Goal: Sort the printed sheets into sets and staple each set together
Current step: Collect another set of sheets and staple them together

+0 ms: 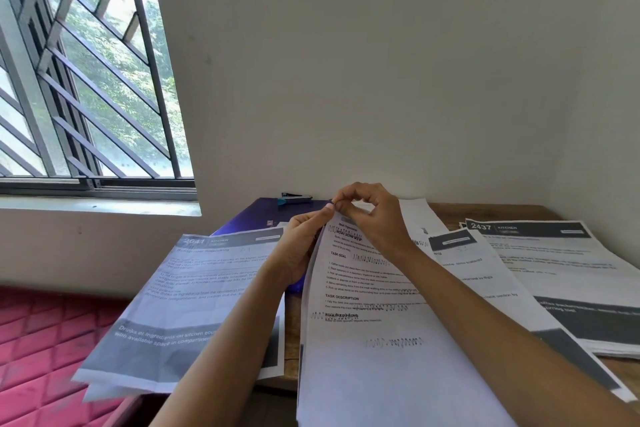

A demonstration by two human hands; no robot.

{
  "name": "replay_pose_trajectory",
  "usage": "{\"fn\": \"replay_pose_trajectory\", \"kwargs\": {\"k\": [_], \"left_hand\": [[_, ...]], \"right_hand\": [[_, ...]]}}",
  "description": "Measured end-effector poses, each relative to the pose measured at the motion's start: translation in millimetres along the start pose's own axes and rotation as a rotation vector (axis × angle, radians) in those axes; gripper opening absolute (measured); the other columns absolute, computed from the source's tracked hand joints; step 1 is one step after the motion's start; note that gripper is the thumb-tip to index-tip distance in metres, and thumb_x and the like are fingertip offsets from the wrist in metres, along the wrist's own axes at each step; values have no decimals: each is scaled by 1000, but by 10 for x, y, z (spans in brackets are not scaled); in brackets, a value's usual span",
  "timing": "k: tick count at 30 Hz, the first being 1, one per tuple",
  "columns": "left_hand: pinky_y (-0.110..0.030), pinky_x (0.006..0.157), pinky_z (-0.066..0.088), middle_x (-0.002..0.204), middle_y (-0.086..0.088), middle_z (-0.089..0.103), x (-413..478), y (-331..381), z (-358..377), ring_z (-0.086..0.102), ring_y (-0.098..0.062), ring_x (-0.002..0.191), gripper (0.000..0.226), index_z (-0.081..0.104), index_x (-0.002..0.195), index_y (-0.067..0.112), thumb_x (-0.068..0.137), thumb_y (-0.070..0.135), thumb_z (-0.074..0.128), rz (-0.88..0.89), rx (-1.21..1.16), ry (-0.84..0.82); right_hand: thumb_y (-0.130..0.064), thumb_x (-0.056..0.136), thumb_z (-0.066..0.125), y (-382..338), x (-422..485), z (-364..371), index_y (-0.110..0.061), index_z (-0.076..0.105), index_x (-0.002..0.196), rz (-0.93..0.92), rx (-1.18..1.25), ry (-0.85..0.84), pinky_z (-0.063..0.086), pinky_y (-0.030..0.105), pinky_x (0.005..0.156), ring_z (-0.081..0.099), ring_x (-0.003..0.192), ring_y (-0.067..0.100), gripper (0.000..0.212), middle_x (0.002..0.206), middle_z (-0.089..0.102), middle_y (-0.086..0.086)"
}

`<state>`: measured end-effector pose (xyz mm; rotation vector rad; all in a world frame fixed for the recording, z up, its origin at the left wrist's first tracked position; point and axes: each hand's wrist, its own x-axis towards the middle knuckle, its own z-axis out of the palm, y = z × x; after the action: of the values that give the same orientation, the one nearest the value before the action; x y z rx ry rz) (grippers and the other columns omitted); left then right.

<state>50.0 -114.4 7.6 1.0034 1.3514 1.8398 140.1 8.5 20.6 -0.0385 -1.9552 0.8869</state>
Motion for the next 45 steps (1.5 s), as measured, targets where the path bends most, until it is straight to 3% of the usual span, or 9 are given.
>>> {"fn": "replay_pose_trajectory", "kwargs": {"k": [7, 12, 19, 24, 28, 30, 35, 40, 45], "left_hand": [[-35, 71, 58, 87, -11, 71, -80, 190, 167, 70, -28, 79, 47, 65, 96, 11, 87, 53, 46, 30, 288, -40], [-34, 69, 60, 92, -5, 74, -134, 368, 330, 73, -23, 81, 13, 60, 101, 15, 95, 25, 59, 38, 444, -17], [-39, 73, 60, 95, -11, 74, -156, 651, 444, 72, -27, 84, 15, 63, 105, 3, 95, 11, 57, 139, 473, 91], [-31, 60, 59, 72, -1, 74, -205, 1034, 341, 71, -17, 66, 13, 65, 89, 7, 93, 1, 55, 278, 291, 201], [-27, 57, 58, 67, 2, 73, -213, 1347, 274, 70, -12, 60, 18, 65, 86, 9, 93, -3, 54, 393, 232, 248], [-29, 60, 59, 70, 2, 73, -199, 1449, 261, 70, -13, 64, 19, 66, 88, 11, 93, -3, 54, 426, 243, 265], [-37, 69, 60, 85, -4, 74, -120, 1469, 326, 71, -22, 76, 16, 69, 89, 13, 92, 2, 58, 464, 213, 324], [-41, 71, 60, 87, -9, 73, -139, 1323, 345, 71, -27, 78, 9, 70, 89, 12, 89, 6, 63, 438, 109, 329], [-38, 66, 60, 85, -9, 73, -241, 974, 234, 71, -26, 77, 6, 68, 91, 11, 91, 10, 62, 318, 138, 312]], "right_hand": [[-15, 85, 68, -184, 130, -114, -26, 69, 83, -70, -92, 22, 38, 18, 80, 48, 85, -1, 11, 78, 65, -19], [-10, 83, 66, -433, 332, -254, -24, 67, 80, -121, -162, 49, 38, 15, 75, 54, 79, 6, 15, 76, 66, -14], [-19, 81, 71, -856, 510, -504, -25, 70, 94, -111, -175, 73, 40, 12, 83, 54, 87, -4, 14, 86, 68, -10], [-50, 75, 75, -767, 542, -942, -18, 45, 136, 69, -405, 309, 33, 41, 106, 38, 128, 24, 75, 138, 45, 8], [-63, 62, 71, -609, 390, -1210, -13, 22, 148, 468, -29, 133, 29, 42, 111, 33, 137, 27, 111, 151, 30, 13], [-67, 56, 75, -528, 291, -1240, -9, 32, 144, 537, 196, -11, 33, 40, 107, 47, 127, 26, 113, 142, 45, 13], [-18, 90, 60, -439, 114, -1092, -17, 60, 113, 413, 409, -146, 58, 35, 79, 69, 96, 18, 23, 118, 67, 7], [-10, 97, 52, -326, -13, -877, -18, 62, 118, 336, 230, 150, 54, 48, 89, 67, 100, 24, 25, 113, 69, 4], [-10, 98, 50, -226, -315, -725, -28, 60, 110, 340, 192, 155, 56, 42, 86, 68, 97, 16, 24, 110, 70, -2]]}}
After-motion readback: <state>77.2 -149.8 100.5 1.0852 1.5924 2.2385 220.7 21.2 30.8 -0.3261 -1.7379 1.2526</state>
